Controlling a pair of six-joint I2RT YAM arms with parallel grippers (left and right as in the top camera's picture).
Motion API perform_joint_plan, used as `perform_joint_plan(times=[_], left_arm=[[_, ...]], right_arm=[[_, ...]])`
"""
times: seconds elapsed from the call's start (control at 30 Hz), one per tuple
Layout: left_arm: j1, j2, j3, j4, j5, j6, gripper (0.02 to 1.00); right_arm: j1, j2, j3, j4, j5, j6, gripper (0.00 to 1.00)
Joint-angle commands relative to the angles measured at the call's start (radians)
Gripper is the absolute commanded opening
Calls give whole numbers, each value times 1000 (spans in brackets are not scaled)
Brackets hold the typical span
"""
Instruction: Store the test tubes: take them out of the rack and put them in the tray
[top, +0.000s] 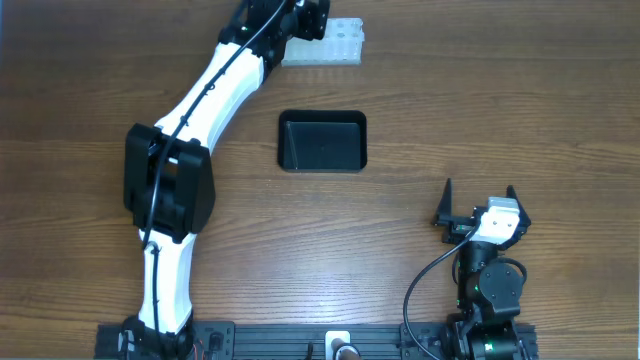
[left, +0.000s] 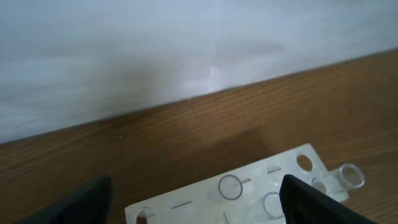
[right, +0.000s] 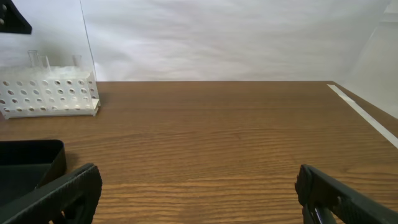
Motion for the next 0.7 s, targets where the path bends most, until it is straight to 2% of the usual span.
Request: perform_joint_plan(times=[0.03, 0.7], left_arm=[[6, 39, -4, 6, 41, 41, 855], [16, 86, -4, 70, 41, 41, 844]], right_arm=[[1, -8, -8, 1, 6, -1, 993], [1, -8, -8, 1, 6, -1, 991]])
